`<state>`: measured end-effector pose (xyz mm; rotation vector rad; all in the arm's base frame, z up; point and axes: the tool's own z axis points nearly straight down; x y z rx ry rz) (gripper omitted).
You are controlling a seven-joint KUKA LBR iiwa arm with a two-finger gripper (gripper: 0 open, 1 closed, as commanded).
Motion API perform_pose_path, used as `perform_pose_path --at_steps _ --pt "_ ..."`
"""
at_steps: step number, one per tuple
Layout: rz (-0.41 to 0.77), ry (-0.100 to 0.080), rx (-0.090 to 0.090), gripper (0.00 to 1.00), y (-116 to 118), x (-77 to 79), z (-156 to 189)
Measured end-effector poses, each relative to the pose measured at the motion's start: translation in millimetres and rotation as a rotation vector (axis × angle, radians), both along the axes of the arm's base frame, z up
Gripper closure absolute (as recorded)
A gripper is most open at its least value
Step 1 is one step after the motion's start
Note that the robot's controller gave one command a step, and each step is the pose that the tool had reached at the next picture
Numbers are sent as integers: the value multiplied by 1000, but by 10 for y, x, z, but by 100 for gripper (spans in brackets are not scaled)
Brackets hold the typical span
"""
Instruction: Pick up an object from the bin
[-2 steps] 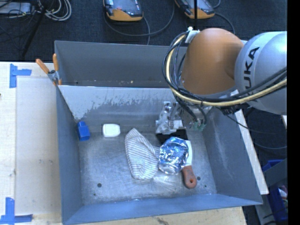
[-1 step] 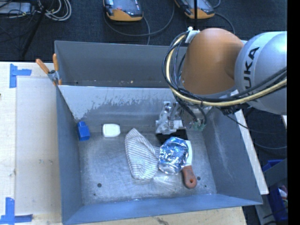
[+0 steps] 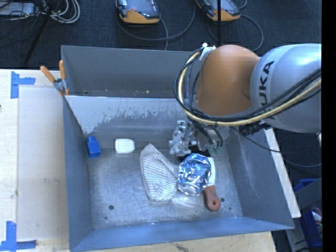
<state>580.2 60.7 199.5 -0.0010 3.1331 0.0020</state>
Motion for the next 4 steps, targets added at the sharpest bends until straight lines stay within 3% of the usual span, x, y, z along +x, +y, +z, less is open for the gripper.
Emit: perform_pose_path --at_steps 1,2,3,4 --pt "-61 10 -1 0 -168 143 -728" --pt "-62 10 0 0 -167 143 -727" --pt "-84 7 2 0 -545 176 -878" --pt "-231 22 9 100 -947 111 -1207"
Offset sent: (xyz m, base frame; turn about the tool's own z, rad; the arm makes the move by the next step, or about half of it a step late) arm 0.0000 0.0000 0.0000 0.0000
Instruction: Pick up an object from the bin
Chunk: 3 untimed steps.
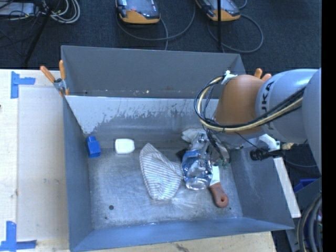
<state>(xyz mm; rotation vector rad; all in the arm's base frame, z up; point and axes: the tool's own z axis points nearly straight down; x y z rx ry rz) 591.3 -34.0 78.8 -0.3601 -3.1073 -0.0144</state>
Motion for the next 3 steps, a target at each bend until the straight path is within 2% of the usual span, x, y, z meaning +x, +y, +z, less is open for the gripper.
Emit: perform_pose_path --at_steps 1,2,3 --pt "0 0 0 100 0 0 0" --pt "2 -7 -9 100 13 -9 460" --pt "-4 -9 -9 100 26 41 1147"
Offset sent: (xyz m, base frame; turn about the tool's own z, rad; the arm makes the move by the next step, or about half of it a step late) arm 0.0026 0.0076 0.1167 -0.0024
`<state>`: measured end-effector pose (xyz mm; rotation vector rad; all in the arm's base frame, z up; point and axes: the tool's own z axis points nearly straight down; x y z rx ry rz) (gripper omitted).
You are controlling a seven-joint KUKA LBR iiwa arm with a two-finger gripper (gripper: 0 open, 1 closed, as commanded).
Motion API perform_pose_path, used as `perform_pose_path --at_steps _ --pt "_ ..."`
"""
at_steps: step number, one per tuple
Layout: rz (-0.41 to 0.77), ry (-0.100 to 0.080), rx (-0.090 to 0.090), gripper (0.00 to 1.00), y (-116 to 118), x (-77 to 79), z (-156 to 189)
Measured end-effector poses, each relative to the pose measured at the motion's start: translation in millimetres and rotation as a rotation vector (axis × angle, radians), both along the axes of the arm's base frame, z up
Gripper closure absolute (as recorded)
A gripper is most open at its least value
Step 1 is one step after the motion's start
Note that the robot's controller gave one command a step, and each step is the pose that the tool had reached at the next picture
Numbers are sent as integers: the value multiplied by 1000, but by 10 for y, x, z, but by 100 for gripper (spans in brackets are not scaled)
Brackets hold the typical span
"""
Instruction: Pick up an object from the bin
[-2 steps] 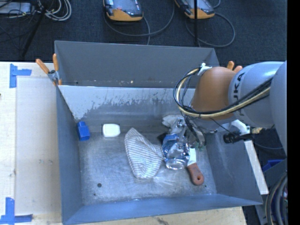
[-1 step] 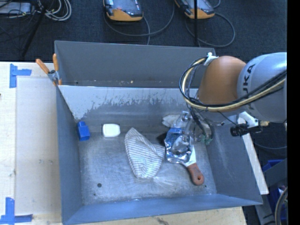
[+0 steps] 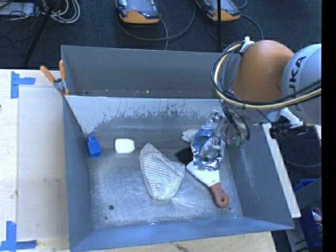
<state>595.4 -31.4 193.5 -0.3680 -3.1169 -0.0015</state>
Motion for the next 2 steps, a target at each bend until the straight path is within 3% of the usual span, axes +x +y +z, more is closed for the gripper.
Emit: perform_pose_path --at_steps 1,2 --pt "-3 -14 -2 100 15 13 -143" --pt "-2 7 0 100 18 -21 72"
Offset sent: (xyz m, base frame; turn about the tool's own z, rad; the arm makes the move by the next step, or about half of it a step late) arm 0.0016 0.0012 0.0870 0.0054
